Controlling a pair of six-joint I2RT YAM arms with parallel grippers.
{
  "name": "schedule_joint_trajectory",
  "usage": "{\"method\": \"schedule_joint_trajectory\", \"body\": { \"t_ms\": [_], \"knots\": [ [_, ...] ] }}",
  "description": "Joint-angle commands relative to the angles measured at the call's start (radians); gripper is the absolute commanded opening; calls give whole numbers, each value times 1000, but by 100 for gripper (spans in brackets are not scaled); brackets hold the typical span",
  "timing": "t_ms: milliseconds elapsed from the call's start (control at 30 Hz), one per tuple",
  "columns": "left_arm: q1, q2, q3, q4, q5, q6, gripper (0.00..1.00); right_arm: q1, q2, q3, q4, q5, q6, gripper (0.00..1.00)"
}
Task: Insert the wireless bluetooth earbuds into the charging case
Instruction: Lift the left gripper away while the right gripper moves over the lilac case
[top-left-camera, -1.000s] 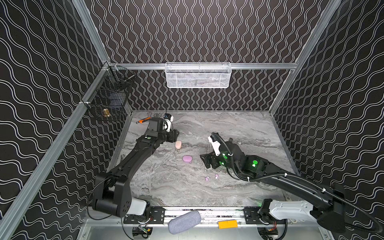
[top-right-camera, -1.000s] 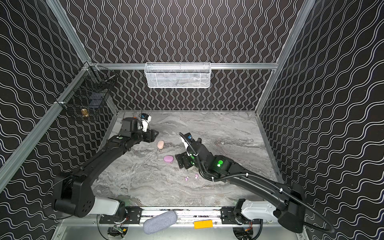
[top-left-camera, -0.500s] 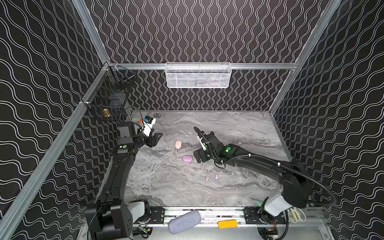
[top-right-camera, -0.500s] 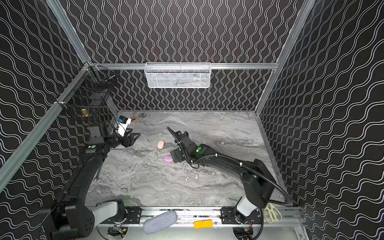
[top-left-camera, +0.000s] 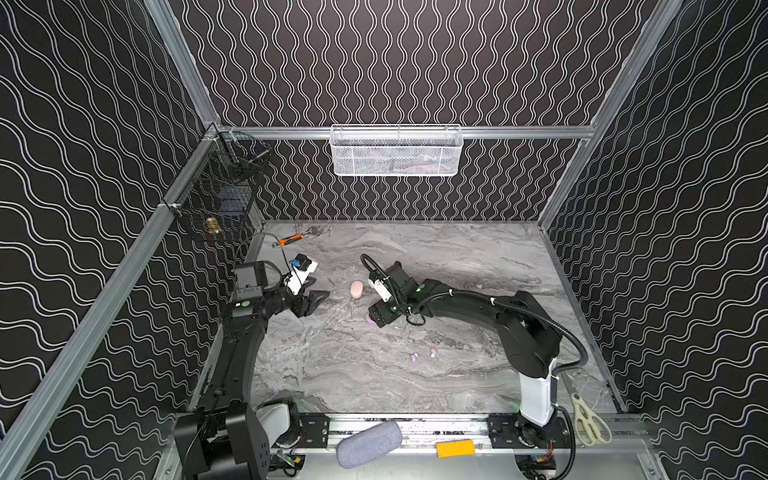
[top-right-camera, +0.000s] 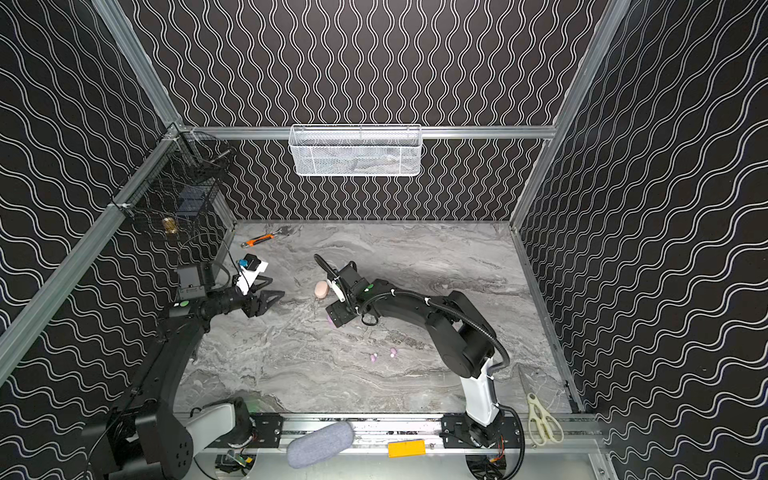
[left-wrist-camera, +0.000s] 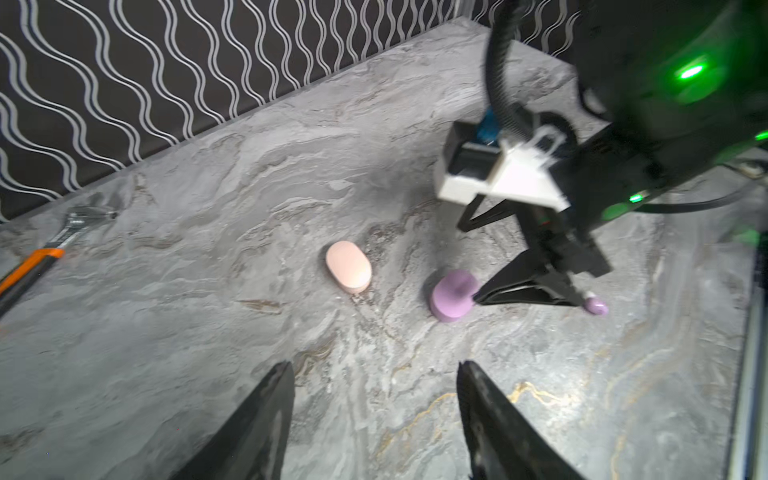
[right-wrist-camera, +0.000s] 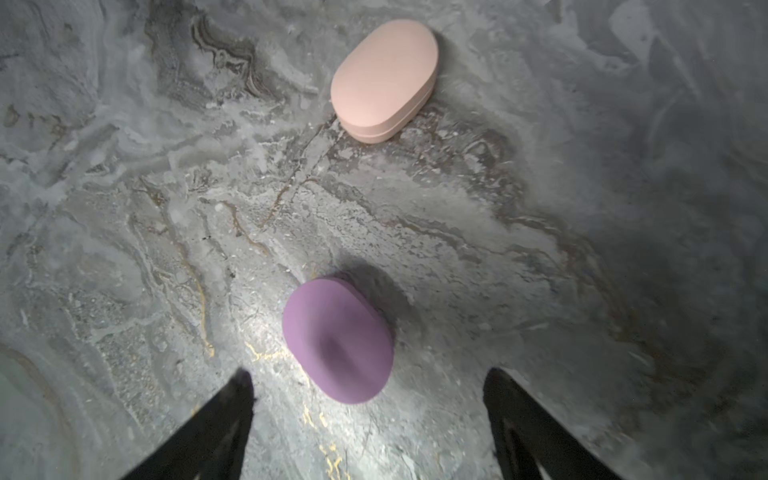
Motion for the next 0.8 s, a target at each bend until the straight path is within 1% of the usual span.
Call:
{"method": "schedule_joint_trajectory", "body": {
  "t_ms": [0, 300, 400, 500, 567, 667, 767],
  "knots": [
    [2, 3, -5, -1, 51, 23, 65, 2, 18, 6, 11, -28, -35, 87],
    [0, 39, -31, 12, 107, -11, 64, 49, 74, 55, -11, -7, -59, 84],
    [-10, 33, -54, 63, 86, -52, 63, 50, 100, 74, -24, -5, -57, 84],
    [-31, 0, -103, 134, 31, -88, 64, 49, 122, 89, -36, 24, -51, 82],
    [-53, -16, -122, 152, 12, -92, 64, 49, 124, 93, -38, 28, -52, 82],
    [-75, -23, -131, 163, 17, -108, 64, 49, 124, 93, -37, 23, -48, 80],
    [-95, -23, -134, 173, 19, -124, 64, 49, 123, 97, -42, 24, -48, 76]
  ]
}}
